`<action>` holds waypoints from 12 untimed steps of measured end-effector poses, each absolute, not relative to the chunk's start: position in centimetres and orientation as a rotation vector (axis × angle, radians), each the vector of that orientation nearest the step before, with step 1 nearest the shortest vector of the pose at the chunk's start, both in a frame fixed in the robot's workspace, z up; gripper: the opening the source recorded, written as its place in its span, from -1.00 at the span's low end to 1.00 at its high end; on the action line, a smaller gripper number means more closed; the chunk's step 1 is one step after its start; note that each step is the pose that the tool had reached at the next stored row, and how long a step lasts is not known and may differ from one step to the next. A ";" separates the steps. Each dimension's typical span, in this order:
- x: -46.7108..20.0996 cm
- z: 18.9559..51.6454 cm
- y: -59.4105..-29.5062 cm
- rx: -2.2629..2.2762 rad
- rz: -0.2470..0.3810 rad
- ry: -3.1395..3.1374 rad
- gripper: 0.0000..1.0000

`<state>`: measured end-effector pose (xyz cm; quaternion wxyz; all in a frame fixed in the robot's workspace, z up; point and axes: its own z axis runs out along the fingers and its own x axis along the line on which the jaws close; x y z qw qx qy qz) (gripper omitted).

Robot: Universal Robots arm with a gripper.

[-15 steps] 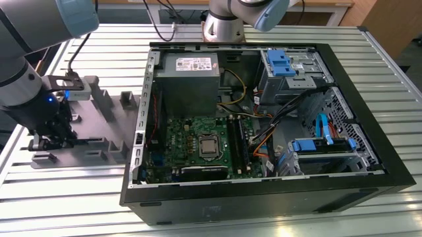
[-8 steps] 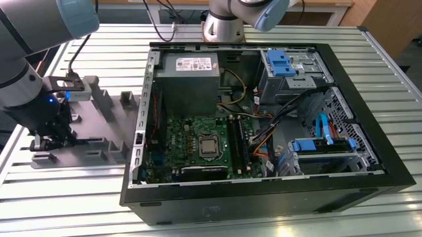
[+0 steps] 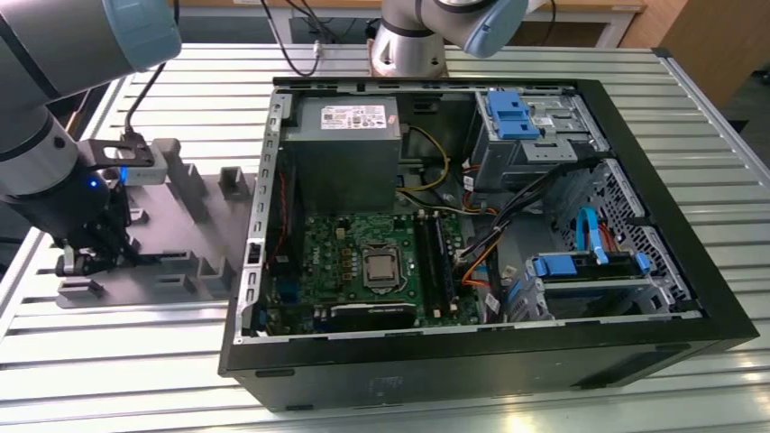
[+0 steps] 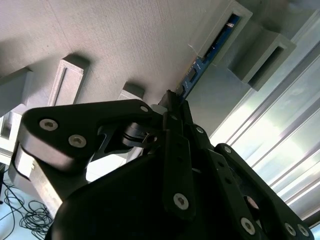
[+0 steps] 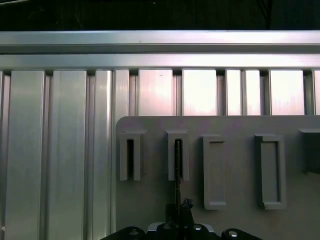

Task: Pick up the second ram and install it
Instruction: 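Pick up the second ram and move it above second insertion slot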

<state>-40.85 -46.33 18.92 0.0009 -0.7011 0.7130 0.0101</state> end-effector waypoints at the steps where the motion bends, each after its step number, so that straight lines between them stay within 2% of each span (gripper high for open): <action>1: -40.9 18.9 -46.3 -2.201 0.032 2.239 -0.73; 12: -40.9 19.0 -46.3 -2.201 0.032 2.239 -0.73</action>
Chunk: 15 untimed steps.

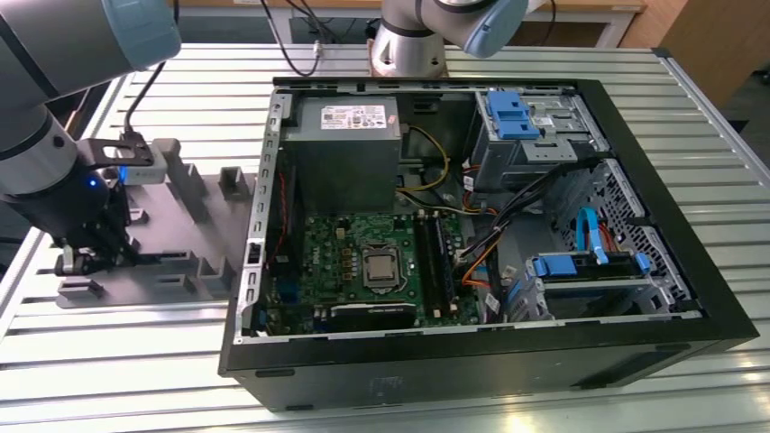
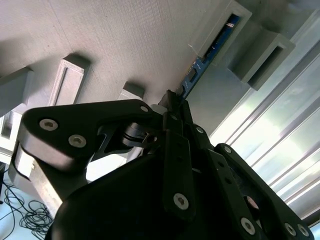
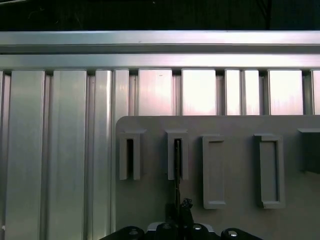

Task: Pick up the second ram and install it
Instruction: 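Pick up the second ram and move it above second insertion slot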

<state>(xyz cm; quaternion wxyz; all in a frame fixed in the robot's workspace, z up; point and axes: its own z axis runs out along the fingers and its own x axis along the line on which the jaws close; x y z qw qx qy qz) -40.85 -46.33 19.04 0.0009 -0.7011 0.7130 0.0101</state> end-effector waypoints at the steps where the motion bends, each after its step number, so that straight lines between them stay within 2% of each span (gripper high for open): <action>1: -40.9 19.1 -46.3 -2.201 0.032 2.239 -0.73; 15: -40.9 19.9 -46.3 -2.201 0.032 2.239 -0.73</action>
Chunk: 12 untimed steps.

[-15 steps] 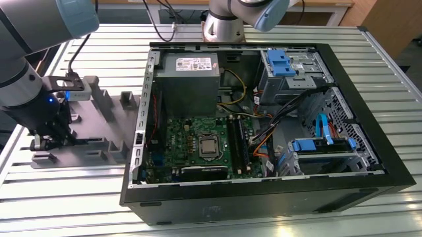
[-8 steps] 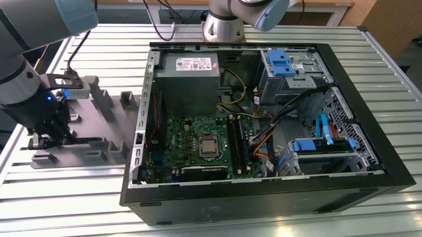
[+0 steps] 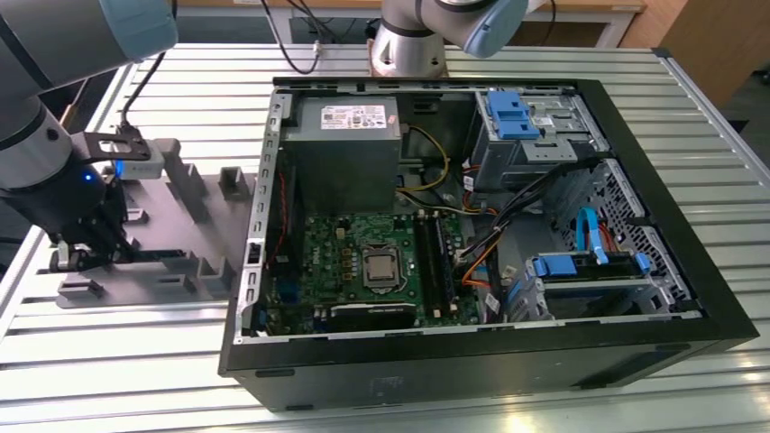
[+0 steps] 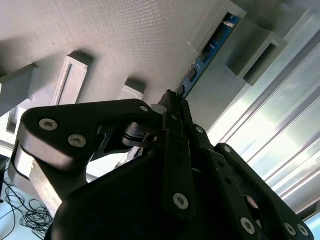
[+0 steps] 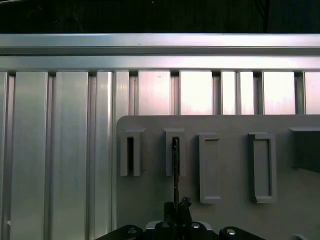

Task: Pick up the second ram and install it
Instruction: 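Pick up the second ram and move it above second insertion slot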

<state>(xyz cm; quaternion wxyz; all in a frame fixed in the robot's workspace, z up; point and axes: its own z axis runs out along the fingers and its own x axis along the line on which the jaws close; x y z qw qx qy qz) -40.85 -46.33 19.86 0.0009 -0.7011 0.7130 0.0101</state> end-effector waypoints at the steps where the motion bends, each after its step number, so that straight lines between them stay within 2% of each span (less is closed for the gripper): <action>1: -40.9 19.9 -46.3 -2.201 0.032 2.239 -0.73; 12: -40.9 20.9 -46.3 -2.201 0.032 2.239 -0.73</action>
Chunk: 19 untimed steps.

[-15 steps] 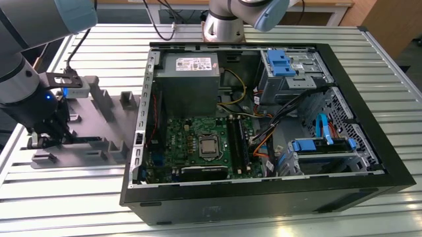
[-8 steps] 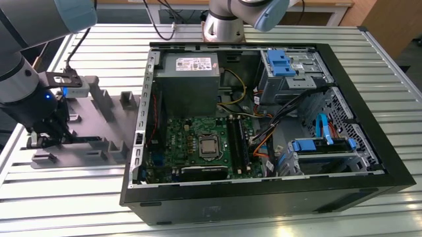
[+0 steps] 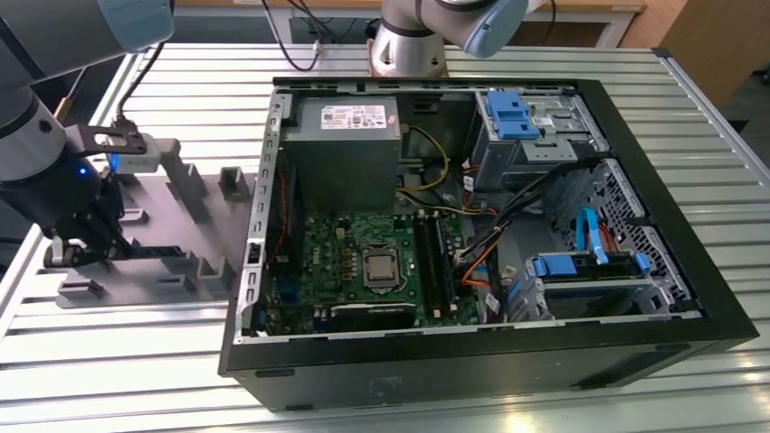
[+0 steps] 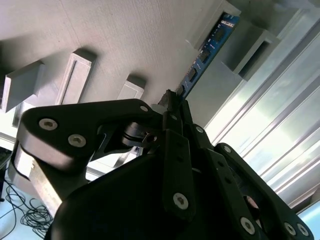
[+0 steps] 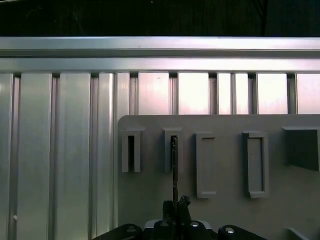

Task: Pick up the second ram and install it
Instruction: 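Pick up the second ram and move it above second insertion slot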

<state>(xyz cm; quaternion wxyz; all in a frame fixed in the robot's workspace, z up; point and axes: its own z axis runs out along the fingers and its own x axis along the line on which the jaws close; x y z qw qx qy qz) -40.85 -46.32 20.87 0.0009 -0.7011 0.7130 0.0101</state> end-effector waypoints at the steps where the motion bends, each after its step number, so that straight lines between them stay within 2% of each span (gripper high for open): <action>1: -40.9 21.0 -46.3 -2.201 0.032 2.239 -0.73; 19: -40.9 22.2 -46.3 -2.201 0.032 2.239 -0.73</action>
